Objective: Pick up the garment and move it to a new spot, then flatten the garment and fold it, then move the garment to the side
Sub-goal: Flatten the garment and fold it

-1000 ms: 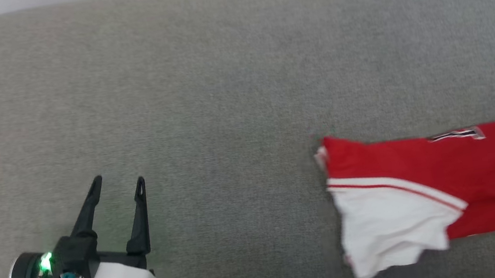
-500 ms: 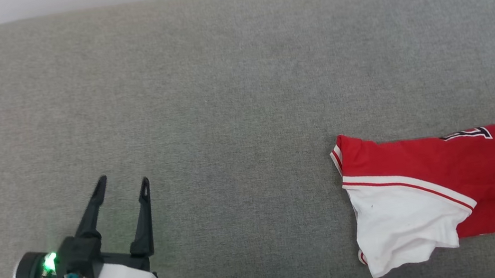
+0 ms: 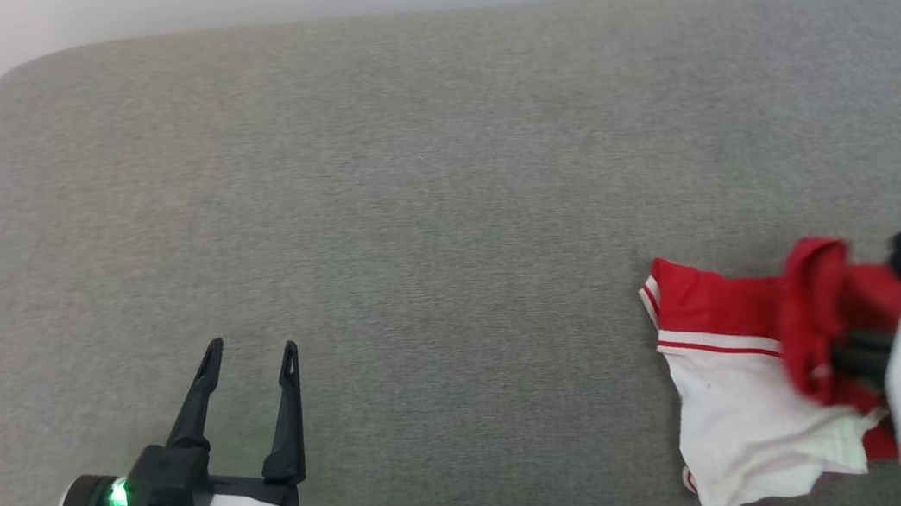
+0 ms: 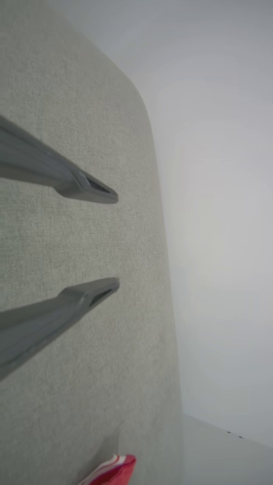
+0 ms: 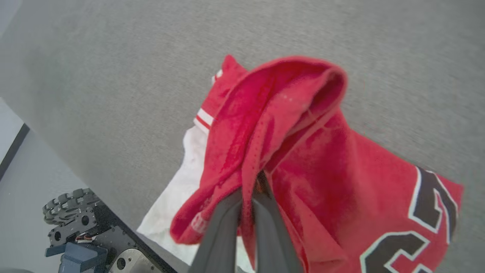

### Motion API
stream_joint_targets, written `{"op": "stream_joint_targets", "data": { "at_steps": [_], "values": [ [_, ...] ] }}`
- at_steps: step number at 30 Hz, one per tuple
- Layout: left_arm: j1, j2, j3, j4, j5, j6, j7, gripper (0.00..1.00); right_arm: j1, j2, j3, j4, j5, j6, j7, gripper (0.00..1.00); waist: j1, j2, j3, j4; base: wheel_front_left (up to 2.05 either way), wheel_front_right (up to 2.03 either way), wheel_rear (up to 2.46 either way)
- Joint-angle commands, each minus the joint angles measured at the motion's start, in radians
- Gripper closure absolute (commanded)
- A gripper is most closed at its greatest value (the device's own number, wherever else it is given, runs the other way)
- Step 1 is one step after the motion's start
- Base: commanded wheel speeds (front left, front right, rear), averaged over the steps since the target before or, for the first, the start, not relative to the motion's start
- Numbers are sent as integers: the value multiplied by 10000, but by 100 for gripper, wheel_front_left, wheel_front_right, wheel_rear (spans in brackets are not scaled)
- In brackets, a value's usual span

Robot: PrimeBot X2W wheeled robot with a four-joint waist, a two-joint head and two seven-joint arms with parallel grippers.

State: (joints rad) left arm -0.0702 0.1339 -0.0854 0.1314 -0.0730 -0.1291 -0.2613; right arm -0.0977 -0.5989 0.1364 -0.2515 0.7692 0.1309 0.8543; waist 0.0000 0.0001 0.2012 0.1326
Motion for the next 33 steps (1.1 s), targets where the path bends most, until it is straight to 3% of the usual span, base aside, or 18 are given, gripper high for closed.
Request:
{"op": "stream_joint_targets", "data": {
  "at_steps": [1, 12, 19, 20, 21, 22, 23, 24, 25, 33],
  "values": [
    [108, -4, -12, 8, -112, -17, -50, 0, -134, 96, 142, -73, -40, -4, 53, 100, 0, -1, -81, 137, 0, 0, 0],
    [146, -249, -119, 41, -147, -19, -50, 0, -784, 392, 2379, 926, -509, -4, -107, 100, 0, -1, -216, 682, 0, 0, 0],
    [244, -316, -39, 30, -193, -19, -50, 0, -1129, 585, 2870, 2105, -449, -4, -830, 100, 0, -1, -313, 761, 0, 0, 0],
    [254, -311, -23, 21, -197, -19, -50, 0, -1160, 565, 2915, 2160, -428, -4, -867, 87, 0, -1, -317, 754, 0, 0, 0],
    [264, -307, -5, 10, -205, -18, -50, 0, -1180, 567, 2919, 2219, -390, -4, -950, 66, 0, -1, -318, 738, 0, 0, 0],
    [264, -307, -5, 10, -205, -18, -50, 0, -1180, 567, 2919, 2219, -390, -4, -950, 66, 0, -1, -318, 738, 0, 0, 0],
    [276, -300, 20, 6, -216, -18, -50, 0, -1215, 587, 2891, 2265, -381, -4, -1029, 42, 0, -1, -316, 717, 0, 0, 0],
    [286, -298, 40, 3, -219, -19, -50, 0, -1234, 580, 2889, 2295, -372, -4, -1079, 25, 0, -1, -315, 696, 0, 0, 0],
    [302, -290, 66, 6, -217, -18, -50, 0, -1242, 550, 2918, 2293, -330, -4, -1097, 0, 0, -1, -318, 669, 0, 0, 0],
    [389, -261, 182, 10, -259, -18, -50, 0, -1027, 448, 2166, 1825, 91, -4, -1465, 0, 0, -1, -452, 349, 0, 0, 0]
  ]
}}
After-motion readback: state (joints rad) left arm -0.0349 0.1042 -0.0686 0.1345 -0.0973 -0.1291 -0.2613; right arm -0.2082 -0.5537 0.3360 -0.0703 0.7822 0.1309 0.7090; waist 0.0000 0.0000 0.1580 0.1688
